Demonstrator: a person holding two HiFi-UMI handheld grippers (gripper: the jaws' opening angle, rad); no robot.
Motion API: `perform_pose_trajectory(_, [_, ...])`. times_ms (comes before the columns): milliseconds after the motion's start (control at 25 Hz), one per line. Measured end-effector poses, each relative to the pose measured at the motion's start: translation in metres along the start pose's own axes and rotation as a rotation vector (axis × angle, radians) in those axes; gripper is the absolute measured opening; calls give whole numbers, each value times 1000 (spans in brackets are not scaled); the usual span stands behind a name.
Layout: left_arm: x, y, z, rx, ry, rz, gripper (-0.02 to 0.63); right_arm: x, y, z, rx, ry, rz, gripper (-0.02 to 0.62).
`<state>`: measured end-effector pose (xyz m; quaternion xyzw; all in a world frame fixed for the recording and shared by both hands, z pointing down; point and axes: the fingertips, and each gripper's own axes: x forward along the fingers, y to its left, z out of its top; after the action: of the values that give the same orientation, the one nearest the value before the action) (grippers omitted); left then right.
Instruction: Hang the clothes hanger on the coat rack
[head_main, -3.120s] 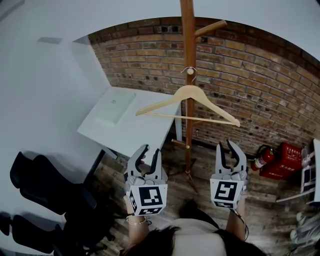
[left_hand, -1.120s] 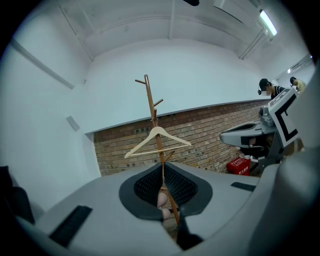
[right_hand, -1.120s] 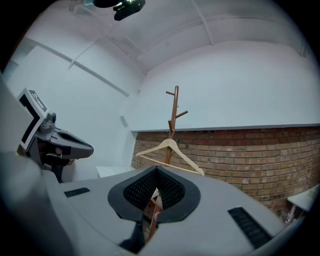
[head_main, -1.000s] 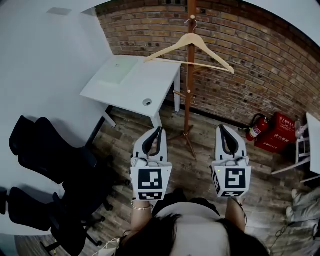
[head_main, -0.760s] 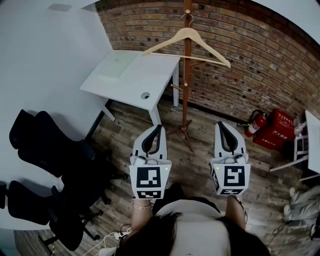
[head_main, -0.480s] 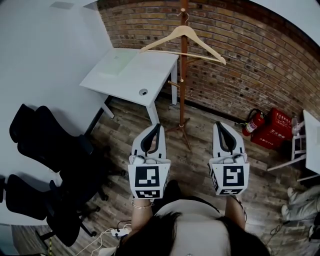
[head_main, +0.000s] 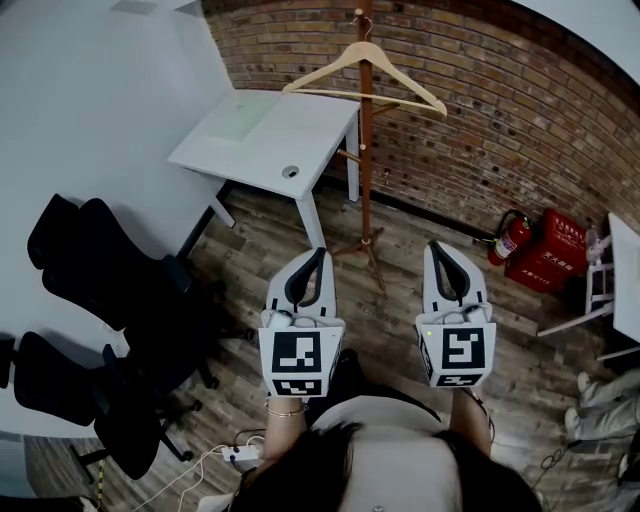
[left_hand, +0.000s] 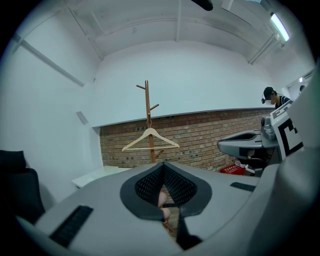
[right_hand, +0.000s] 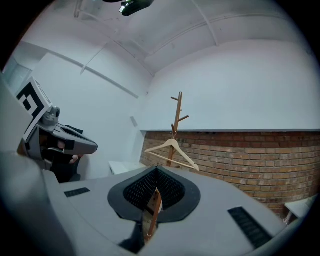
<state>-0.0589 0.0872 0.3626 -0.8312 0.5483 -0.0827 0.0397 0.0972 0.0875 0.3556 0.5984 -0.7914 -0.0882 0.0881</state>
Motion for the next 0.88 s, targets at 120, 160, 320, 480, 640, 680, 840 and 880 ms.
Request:
perform_pose_trajectory(120, [-8, -1, -1, 12, 12, 13, 11, -6, 5, 10, -25, -26, 15, 37])
perform_pose_trajectory(160, [-10, -2, 1, 16, 12, 18, 11, -7, 6, 14, -25, -36, 18, 37])
perform_pose_trajectory(320, [-18, -5, 6, 32, 11, 26, 11, -13, 5, 13, -3, -43, 26, 37])
perform_pose_trajectory(480, [-23, -3, 1, 51, 35, 49, 11, -18, 10, 13, -4, -42, 39, 37])
perform_pose_trajectory(640, [-27, -6, 5, 49, 30, 52, 11, -24, 6, 12, 2, -45, 34, 37])
perform_pose_trajectory(680, [-27, -6, 7, 50, 25, 53, 11, -25, 4, 11, 7, -47, 30, 37])
perform_pose_trajectory(840, [-25, -9, 7, 51, 17, 55, 11, -27, 2, 7, -1, -34, 30, 37])
perform_pose_trajectory(880, [-24, -11, 7, 50, 18, 52, 11, -27, 1, 6, -3, -29, 30, 37])
